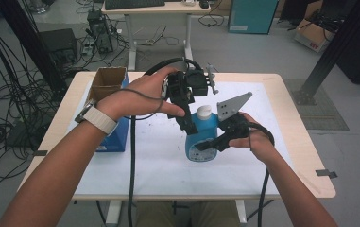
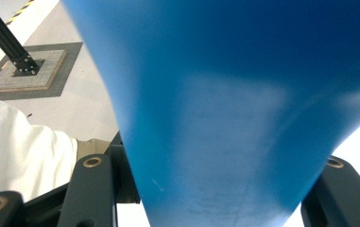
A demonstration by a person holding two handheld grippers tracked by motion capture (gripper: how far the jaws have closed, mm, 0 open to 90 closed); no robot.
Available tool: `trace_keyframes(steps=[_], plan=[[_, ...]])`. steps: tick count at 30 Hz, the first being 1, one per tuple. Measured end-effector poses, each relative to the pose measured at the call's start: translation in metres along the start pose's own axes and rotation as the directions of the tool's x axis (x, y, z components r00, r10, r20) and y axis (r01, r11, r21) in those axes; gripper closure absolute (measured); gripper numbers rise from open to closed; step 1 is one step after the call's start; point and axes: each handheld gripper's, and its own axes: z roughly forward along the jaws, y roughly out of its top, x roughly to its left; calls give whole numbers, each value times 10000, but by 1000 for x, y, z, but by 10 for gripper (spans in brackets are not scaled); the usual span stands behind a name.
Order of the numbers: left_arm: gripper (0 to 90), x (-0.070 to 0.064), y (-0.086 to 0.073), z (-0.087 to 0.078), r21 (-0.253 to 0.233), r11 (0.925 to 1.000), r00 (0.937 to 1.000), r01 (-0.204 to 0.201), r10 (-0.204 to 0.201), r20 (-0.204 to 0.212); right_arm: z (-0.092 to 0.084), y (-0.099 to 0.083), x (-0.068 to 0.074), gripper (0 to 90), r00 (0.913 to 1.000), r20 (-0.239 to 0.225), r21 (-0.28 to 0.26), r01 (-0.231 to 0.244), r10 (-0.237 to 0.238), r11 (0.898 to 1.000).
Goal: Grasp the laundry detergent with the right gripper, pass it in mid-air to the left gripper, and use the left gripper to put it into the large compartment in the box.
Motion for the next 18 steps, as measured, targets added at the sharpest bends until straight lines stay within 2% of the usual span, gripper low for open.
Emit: trace_keyframes(steps=[18], plan=[[50, 0, -1, 1, -3, 10000, 10000, -9, 9, -74, 1, 0, 0, 428, 9999, -72, 49, -89, 89, 9999]])
